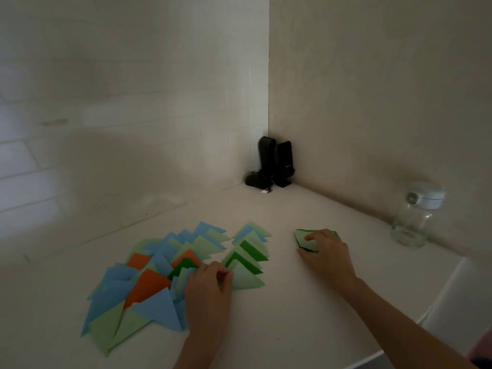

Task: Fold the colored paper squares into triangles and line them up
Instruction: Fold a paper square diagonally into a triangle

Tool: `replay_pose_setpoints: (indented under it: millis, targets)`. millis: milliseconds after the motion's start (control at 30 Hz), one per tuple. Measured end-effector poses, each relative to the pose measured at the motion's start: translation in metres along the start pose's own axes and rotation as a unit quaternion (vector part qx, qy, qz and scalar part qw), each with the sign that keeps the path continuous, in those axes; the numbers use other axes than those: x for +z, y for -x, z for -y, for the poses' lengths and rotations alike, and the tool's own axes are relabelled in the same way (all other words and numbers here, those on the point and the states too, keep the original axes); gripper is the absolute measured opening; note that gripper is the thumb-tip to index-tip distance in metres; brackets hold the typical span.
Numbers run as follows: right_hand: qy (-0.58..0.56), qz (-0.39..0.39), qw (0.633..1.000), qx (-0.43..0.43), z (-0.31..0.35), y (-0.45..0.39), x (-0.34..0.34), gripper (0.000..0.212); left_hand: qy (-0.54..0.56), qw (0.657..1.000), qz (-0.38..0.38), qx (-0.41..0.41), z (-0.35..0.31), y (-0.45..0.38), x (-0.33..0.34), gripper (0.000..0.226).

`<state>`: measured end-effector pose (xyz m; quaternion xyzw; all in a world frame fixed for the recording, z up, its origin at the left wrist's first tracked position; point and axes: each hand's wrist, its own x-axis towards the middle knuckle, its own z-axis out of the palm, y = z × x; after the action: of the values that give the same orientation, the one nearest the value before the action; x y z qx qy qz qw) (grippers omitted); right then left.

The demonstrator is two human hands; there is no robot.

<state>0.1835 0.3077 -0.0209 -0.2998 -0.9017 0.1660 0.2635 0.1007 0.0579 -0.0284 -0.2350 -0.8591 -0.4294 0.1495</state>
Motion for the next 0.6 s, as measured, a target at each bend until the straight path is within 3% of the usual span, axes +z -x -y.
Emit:
replay_pose_setpoints:
  millis: [433, 600]
  targets:
    - [0.011, -0.051, 0.998, 0.019, -0.001, -0.002, -0.003, 0.013, -0.021, 0.999, -0.017, 0.045, -0.001, 0.001, 0.004, 0.024]
    - [-0.043, 0.009, 0.993, 0.109, -0.004, 0.001, -0.017, 0.014, -0.004, 0.999, -0.008, 0.05, -0.011, 0.007, 0.006, 0.029]
